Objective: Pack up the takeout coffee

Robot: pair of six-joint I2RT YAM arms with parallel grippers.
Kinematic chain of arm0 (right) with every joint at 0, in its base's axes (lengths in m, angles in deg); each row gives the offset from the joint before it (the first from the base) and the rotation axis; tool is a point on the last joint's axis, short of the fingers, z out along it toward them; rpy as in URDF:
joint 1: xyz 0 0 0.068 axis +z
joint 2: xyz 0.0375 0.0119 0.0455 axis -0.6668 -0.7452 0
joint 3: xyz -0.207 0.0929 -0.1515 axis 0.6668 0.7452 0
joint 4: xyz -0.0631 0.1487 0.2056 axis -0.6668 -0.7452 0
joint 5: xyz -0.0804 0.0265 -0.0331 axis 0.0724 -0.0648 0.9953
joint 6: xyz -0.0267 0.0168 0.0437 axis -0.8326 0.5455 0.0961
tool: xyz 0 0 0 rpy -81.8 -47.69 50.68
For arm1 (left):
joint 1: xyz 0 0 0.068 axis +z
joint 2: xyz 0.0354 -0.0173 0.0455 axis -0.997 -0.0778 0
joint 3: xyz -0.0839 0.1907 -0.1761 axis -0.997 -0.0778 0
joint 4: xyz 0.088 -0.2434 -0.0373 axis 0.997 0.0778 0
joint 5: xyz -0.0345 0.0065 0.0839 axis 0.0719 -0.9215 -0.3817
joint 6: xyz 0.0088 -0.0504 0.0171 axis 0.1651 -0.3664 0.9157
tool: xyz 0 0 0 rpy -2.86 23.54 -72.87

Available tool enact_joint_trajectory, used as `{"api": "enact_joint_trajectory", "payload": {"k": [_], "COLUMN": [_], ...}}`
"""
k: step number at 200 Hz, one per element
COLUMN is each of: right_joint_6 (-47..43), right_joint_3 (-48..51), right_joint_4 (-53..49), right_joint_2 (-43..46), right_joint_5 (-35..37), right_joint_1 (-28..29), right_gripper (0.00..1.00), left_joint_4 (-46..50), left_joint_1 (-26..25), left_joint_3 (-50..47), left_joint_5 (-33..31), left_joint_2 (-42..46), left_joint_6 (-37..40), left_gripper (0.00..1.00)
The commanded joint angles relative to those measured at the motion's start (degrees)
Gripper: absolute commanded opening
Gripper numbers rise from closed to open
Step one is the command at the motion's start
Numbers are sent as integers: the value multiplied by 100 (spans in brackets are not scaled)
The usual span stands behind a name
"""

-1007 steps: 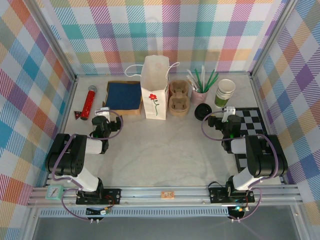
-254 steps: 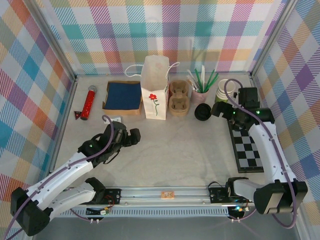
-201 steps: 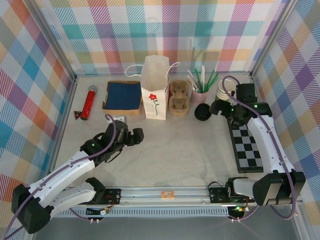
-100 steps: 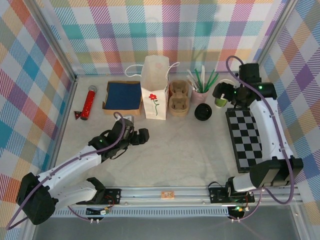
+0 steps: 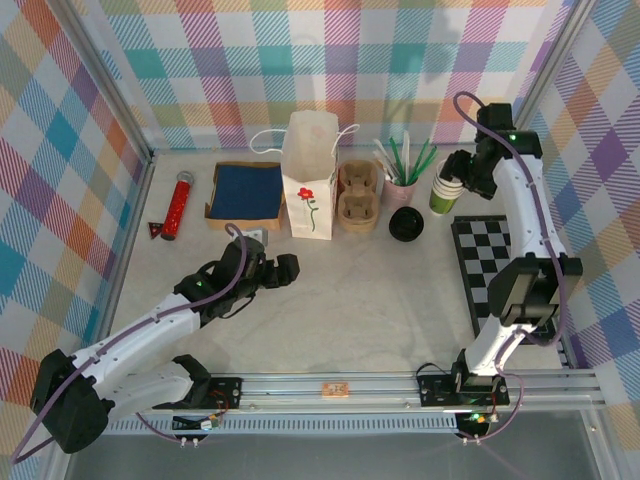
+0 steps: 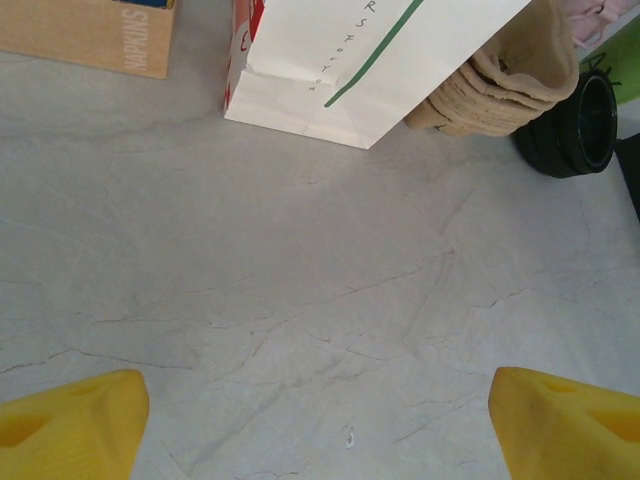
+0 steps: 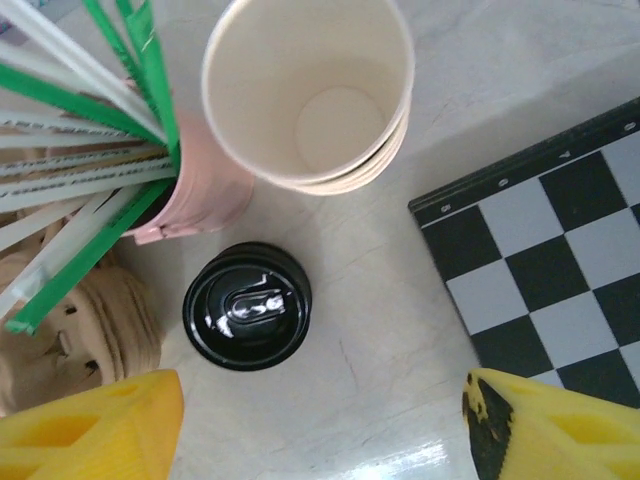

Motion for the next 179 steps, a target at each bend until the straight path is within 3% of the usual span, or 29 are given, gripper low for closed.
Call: {"api": "enact_joint_trajectory", "payload": {"k": [1,104,179], "right_joint_6": [82,65,52], "right_joint_3": [-339,-1450,-1730], "right_joint_4": [-203,-424,-427], "right_joint_2": [-205,-1506,-1977], "right_joint_5": [97,124,261], "right_joint_1": [-142,-371,-386], "right_gripper": [69,54,51], "left_joint_4": [3,145,170], "left_joint_1": [-72,-72,-72], "left_joint_3": [-53,113,126], "left_joint_5": [47,-27,-39], "left_joint_2": [60,42,0], "left_joint_6": [70,129,183], "left_gripper": [87,85,85]}}
